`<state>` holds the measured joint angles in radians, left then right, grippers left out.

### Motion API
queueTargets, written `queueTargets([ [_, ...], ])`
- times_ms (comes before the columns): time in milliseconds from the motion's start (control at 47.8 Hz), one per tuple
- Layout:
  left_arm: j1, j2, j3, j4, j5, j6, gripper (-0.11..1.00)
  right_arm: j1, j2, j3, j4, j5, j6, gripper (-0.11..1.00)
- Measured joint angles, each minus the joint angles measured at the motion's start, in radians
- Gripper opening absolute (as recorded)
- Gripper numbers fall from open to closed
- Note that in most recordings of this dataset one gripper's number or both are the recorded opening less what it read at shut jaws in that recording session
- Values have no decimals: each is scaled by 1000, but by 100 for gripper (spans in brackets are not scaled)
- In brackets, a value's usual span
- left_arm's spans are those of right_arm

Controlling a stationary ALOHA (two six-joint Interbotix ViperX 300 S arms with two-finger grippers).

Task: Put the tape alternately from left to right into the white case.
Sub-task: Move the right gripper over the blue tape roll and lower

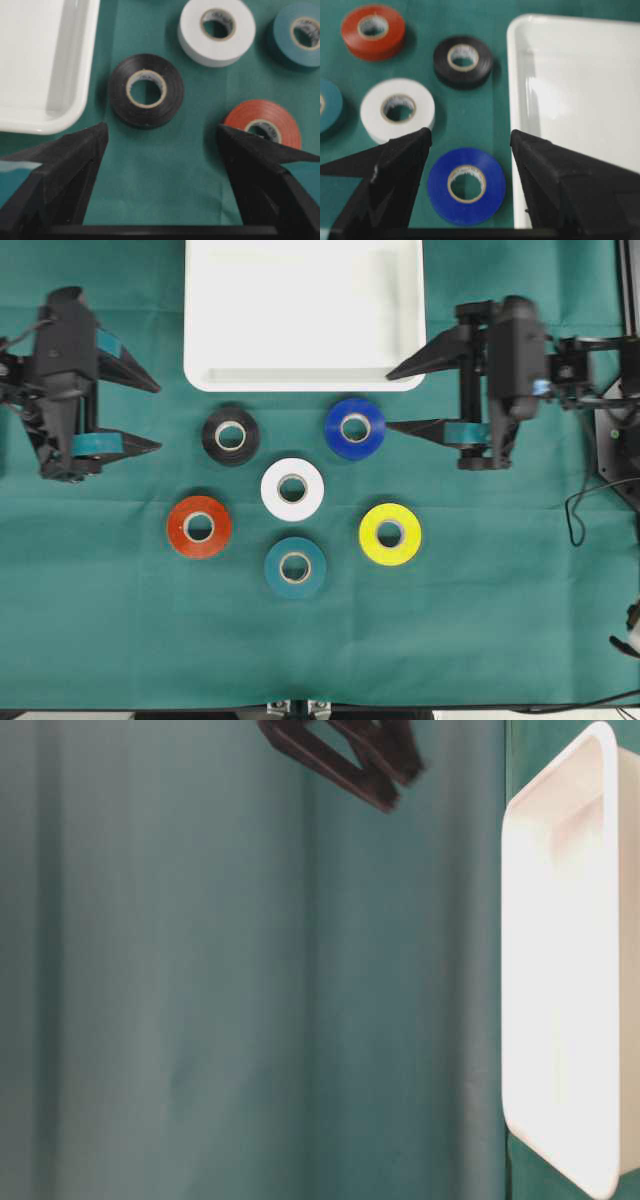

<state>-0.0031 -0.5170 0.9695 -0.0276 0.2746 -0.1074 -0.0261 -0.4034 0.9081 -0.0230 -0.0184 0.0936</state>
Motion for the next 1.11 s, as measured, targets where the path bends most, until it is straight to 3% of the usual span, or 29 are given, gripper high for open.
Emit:
queueTargets([
  [418, -5, 95, -46, 0, 48, 6, 82, 0, 172, -138, 0, 190, 0, 73],
  [1108, -5, 121, -60, 2, 60, 6, 81, 6, 239, -181, 0, 235, 3, 73],
])
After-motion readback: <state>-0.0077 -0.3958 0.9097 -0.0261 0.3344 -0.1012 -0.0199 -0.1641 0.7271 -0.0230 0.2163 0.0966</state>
